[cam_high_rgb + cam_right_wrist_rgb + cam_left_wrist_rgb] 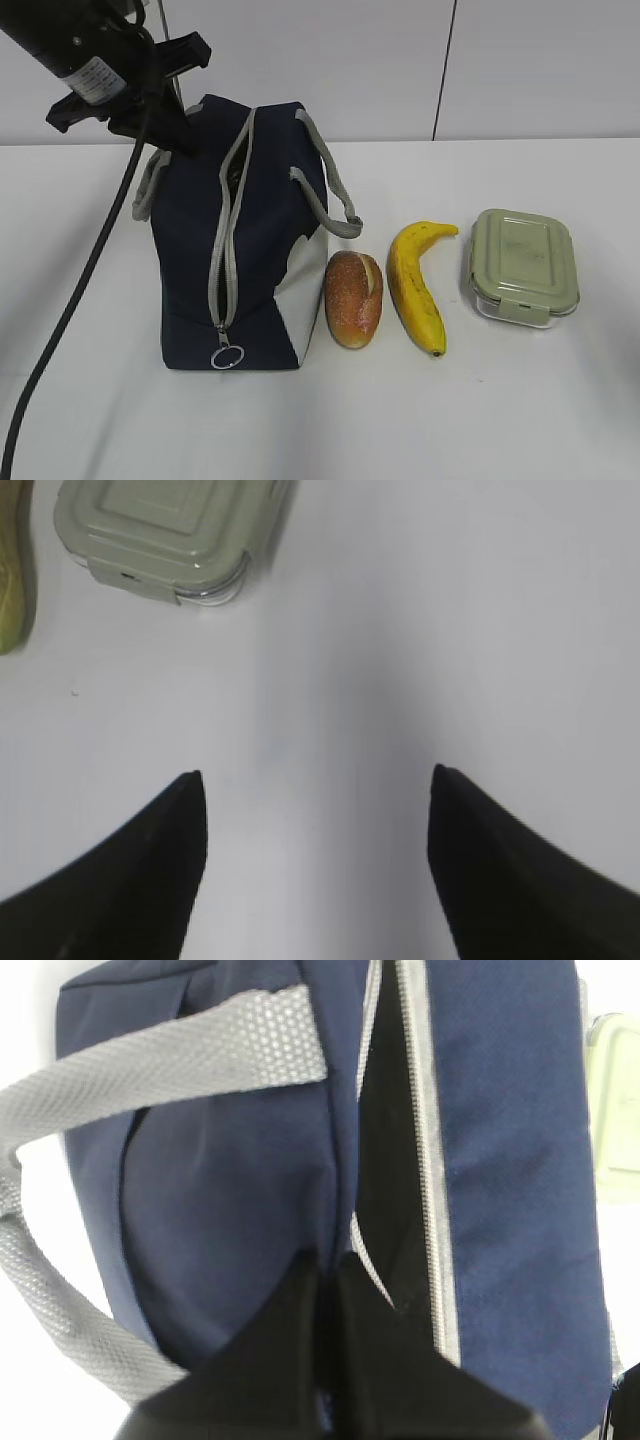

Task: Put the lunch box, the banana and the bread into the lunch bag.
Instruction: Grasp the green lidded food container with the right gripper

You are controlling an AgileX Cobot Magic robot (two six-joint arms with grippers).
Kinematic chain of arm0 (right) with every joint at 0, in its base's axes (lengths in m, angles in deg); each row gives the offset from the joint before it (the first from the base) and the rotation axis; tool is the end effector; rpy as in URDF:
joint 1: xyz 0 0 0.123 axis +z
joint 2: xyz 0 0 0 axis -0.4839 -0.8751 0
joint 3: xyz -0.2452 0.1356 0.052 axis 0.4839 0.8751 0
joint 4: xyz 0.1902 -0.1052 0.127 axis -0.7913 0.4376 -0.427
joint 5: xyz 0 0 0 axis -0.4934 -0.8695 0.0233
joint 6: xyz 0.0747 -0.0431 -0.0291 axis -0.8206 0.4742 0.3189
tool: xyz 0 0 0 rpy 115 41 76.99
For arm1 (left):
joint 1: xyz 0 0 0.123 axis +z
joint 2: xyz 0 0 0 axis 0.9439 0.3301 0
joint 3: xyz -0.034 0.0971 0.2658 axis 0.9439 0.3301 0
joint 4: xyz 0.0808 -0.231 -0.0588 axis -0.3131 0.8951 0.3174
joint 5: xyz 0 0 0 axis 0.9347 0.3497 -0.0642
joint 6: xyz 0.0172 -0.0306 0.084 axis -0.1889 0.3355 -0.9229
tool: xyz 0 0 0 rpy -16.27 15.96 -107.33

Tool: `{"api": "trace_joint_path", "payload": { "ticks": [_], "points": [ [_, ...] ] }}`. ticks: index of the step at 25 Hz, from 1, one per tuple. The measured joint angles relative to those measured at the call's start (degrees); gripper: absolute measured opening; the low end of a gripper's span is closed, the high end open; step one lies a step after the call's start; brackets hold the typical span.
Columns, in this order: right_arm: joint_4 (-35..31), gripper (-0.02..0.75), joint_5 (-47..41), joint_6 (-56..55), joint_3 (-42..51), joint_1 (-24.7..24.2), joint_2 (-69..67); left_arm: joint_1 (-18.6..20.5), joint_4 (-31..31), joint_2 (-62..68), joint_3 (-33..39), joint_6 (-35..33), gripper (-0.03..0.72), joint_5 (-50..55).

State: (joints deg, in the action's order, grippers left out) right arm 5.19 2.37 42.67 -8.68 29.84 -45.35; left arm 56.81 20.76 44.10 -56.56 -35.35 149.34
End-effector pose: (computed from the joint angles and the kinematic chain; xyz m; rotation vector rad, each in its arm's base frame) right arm 0.1453 -0.0047 0.2587 0.0114 2.4892 -0.0899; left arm 0.3760 -0.1281 0.3031 0.1747 2.7585 -0.6427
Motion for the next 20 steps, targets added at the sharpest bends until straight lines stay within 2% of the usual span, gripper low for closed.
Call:
{"api": "trace_joint_path", "payload": {
  "ticks": [6,9,12,15,20],
  "points": [
    [-0.19,0.529,2.66,0.86,-3.08,0.0,-6.88,0.0,0.0,0.0,0.0,0.0,0.003,0.0],
    [-2.01,0.529,4.44,2.46,-3.85,-1.59,-9.97,0.0,0.0,0.0,0.0,0.0,0.003,0.0],
    [-8.39,0.529,6.14,7.85,-3.94,-5.18,-12.94,0.0,0.0,0.0,0.0,0.0,0.003,0.0],
    [-14.93,0.529,8.04,13.49,-3.94,-6.74,-15.74,0.0,0.08,0.0,0.0,0.0,0.003,-0.01],
    [-18.16,0.529,8.87,16.66,-5.86,-7.29,-22.46,0.0,0.15,0.0,0.0,0.0,0.003,-0.06]
  ]
}}
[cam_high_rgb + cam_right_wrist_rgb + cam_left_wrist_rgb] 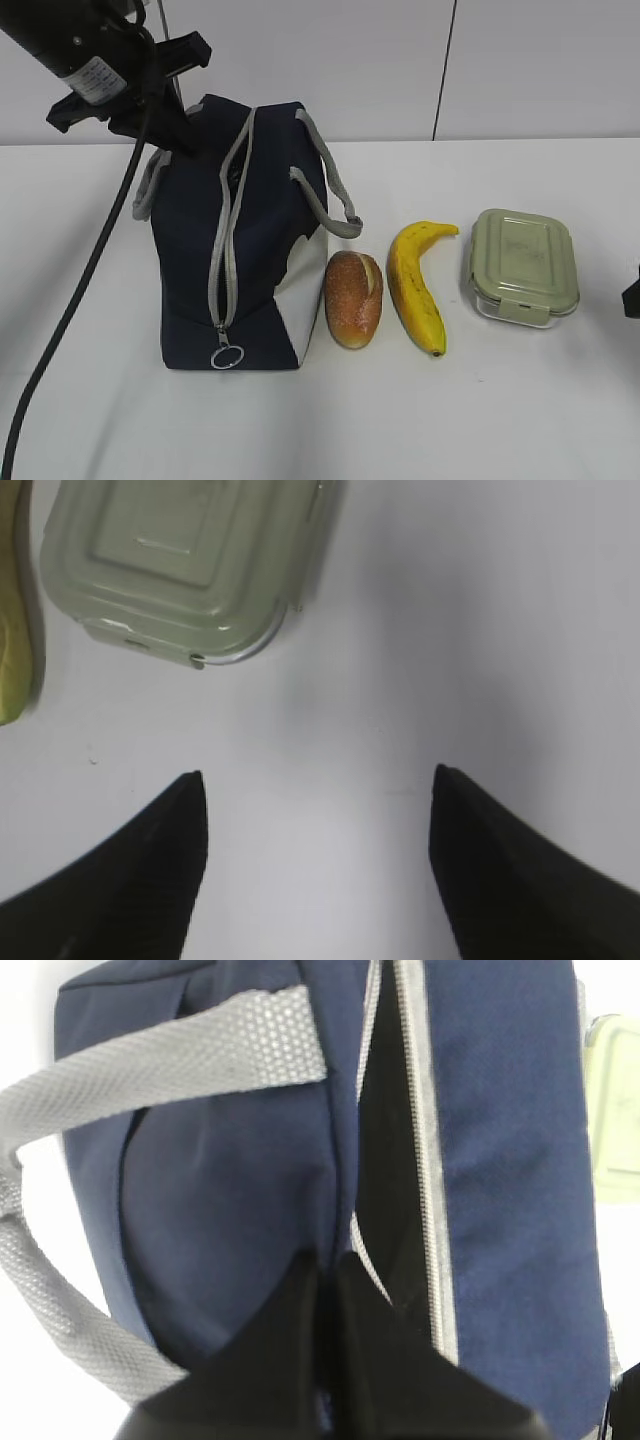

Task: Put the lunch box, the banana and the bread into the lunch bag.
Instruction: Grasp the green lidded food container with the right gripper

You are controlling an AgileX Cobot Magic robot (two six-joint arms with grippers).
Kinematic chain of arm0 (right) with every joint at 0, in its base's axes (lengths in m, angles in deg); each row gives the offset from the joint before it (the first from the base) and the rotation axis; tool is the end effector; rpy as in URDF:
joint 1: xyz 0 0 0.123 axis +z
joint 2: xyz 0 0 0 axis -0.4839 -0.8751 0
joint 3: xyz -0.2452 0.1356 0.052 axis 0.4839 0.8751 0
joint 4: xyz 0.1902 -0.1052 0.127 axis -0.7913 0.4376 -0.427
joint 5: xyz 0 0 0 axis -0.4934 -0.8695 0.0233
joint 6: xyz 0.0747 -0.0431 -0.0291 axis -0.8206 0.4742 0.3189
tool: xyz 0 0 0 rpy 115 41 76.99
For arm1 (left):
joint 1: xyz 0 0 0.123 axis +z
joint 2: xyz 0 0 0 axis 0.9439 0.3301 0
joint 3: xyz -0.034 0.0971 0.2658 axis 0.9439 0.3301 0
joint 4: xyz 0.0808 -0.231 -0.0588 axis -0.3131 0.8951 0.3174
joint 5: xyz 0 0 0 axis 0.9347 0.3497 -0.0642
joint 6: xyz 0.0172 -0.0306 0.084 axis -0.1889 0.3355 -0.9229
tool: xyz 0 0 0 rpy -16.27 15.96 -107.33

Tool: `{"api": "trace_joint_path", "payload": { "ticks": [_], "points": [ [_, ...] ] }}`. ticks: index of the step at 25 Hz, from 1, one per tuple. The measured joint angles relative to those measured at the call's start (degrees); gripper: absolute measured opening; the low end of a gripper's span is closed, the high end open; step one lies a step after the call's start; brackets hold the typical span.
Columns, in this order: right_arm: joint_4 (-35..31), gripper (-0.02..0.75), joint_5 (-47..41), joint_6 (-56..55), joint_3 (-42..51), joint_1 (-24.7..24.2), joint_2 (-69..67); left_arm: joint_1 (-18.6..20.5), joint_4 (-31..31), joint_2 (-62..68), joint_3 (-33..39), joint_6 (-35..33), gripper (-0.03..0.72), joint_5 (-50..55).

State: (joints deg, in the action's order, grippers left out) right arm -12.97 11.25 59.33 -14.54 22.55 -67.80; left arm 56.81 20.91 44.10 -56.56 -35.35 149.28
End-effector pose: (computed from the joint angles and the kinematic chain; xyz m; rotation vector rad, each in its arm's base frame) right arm 0.2189 -0.0146 0.2254 0.0623 2.6118 0.0892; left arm 0.3761 -0.1283 0.3032 0.1732 2.7571 -0.6461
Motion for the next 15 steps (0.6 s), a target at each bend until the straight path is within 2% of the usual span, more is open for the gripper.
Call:
{"api": "trace_joint_path", "payload": {
  "ticks": [3,7,10,15],
  "points": [
    [-5.58,0.529,-0.1,4.66,-2.58,-1.92,-3.99,0.0,0.02,0.0,0.0,0.0,0.003,0.0],
    [-20.86,0.529,-3.46,17.48,-6.35,-7.24,-9.4,0.0,0.06,0.0,0.0,0.0,0.003,-0.05],
    [-28.83,0.529,-7.14,24.26,-9.4,-10.7,-13.9,0.0,0.06,0.0,0.0,0.0,0.003,-0.05],
    [-31.89,0.529,-12.23,27.78,-14.93,-13.35,-21.15,0.0,0.06,0.0,0.0,0.0,0.002,-0.17]
  ]
}}
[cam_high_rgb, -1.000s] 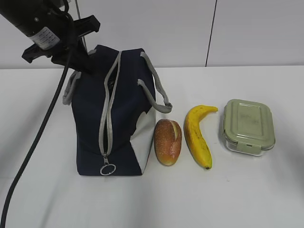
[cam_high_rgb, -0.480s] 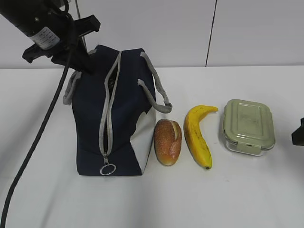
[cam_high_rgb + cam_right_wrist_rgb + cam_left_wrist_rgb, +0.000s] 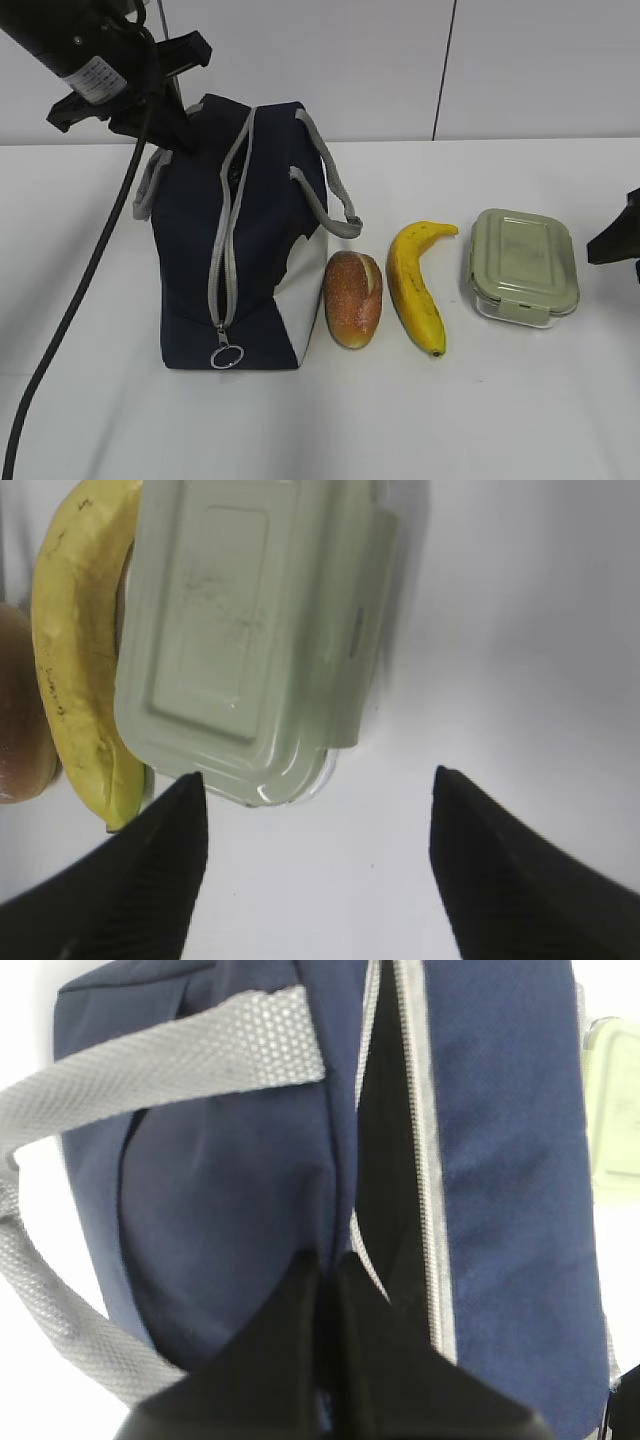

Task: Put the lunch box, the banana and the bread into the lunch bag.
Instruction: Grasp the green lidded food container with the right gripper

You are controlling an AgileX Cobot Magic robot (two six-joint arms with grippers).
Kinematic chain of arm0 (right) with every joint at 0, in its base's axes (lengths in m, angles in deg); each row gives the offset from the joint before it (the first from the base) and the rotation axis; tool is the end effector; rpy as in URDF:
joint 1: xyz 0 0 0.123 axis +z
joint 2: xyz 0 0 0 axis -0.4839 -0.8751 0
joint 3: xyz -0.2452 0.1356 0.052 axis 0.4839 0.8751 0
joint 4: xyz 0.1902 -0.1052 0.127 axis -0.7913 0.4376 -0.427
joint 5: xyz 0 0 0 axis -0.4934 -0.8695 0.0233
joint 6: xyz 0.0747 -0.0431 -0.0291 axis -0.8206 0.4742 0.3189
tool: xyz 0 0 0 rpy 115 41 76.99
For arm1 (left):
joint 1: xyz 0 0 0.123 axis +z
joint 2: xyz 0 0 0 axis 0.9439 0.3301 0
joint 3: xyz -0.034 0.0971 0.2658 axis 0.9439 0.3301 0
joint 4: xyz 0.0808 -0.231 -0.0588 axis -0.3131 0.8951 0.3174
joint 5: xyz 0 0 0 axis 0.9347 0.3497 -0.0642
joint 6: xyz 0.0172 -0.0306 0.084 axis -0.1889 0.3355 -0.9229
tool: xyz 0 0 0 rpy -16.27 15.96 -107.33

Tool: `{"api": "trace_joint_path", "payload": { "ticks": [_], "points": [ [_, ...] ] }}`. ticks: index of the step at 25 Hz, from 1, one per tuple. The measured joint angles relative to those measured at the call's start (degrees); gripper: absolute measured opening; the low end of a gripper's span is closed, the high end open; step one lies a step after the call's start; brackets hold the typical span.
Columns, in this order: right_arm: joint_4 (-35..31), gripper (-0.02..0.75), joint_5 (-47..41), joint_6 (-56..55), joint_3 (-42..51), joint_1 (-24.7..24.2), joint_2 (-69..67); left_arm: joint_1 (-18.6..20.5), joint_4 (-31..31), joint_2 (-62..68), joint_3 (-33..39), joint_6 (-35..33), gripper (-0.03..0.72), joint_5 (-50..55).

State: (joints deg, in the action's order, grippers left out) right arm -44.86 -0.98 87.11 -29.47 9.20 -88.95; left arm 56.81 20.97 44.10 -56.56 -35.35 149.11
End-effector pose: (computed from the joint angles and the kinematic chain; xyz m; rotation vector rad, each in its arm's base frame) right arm 0.2914 -0.0576 0.2065 0.2040 2.6357 0.5637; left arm 0.3763 -0.1284 0.3033 0.1717 2.7541 -0.6473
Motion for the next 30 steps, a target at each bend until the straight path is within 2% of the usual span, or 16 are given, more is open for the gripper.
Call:
{"api": "trace_joint_path", "payload": {
  "ticks": [10,30],
  "points": [
    [-1.37,0.529,-6.75,2.43,-9.29,-0.1,-12.29,0.0,0.0,0.0,0.0,0.0,0.002,-0.11],
    [-5.37,0.529,-6.73,2.66,-11.01,-1.06,-16.53,0.0,0.02,0.0,0.0,0.0,0.002,-0.11]
  ]
}}
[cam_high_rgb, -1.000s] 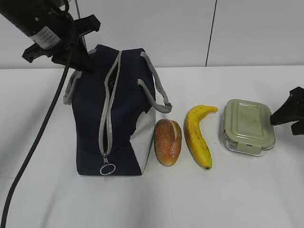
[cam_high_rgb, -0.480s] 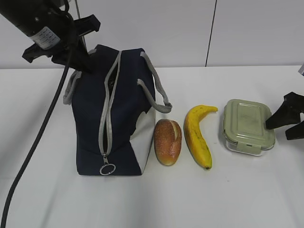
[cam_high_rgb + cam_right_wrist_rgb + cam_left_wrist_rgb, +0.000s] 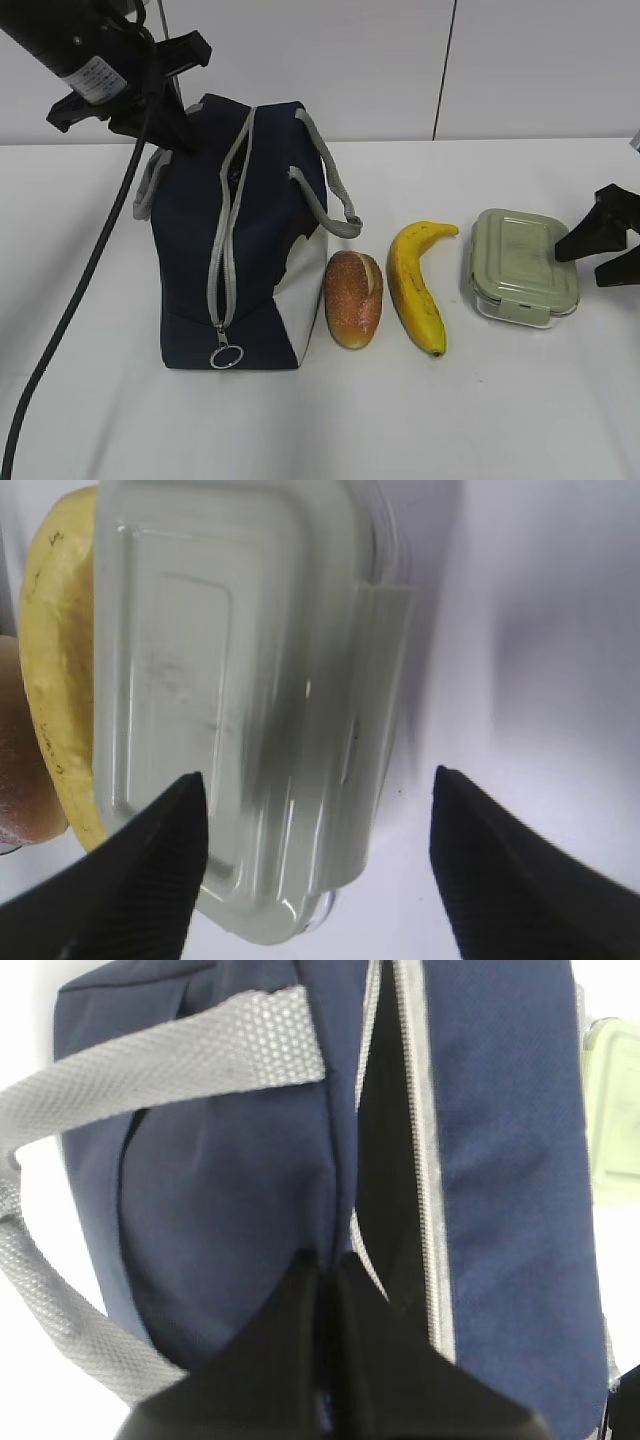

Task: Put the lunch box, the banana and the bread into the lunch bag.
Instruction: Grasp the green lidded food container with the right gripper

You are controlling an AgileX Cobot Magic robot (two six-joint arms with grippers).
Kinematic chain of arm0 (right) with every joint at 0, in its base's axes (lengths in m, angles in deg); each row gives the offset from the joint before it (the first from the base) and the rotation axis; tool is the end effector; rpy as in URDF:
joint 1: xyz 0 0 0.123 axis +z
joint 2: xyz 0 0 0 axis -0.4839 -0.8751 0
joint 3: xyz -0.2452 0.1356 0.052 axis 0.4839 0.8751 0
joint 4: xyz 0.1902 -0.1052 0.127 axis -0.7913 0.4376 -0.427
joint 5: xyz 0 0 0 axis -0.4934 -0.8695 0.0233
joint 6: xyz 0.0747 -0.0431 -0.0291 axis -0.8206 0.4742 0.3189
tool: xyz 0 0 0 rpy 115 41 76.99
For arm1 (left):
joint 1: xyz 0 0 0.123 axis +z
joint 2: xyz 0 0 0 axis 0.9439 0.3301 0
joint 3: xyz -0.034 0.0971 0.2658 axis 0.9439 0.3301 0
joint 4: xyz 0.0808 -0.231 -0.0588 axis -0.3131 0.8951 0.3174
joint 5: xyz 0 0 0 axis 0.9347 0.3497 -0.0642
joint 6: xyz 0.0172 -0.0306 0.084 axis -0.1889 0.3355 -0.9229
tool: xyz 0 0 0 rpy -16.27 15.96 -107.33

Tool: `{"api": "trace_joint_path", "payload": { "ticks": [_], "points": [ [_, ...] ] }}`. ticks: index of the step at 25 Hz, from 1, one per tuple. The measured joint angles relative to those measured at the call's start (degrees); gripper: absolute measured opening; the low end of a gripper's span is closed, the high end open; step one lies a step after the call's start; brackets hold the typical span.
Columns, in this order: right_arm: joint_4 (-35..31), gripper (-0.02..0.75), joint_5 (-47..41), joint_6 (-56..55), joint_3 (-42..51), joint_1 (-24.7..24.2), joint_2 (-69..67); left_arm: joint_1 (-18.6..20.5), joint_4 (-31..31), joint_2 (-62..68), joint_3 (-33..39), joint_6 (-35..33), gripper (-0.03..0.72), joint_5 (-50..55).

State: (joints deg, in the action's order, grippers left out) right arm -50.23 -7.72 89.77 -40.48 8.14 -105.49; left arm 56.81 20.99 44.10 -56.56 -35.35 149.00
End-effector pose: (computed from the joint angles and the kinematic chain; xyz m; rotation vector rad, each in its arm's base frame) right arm 0.3418 -0.0724 0.1635 0.2481 2.6974 0.7974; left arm 0.3765 -0.1284 0.3034 0.1708 2.7523 -0.6475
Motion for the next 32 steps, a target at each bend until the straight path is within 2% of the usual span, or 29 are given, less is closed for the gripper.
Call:
{"api": "trace_joint_path", "payload": {
  "ticks": [10,32],
  "points": [
    [-3.83,0.582,-0.33,0.44,-1.33,0.0,-4.4,0.0,0.0,0.0,0.0,0.0,0.002,0.0],
    [-16.87,0.586,-6.88,10.94,-2.34,-0.13,-11.48,0.0,0.0,0.0,0.0,0.0,0.002,0.1]
  ]
}}
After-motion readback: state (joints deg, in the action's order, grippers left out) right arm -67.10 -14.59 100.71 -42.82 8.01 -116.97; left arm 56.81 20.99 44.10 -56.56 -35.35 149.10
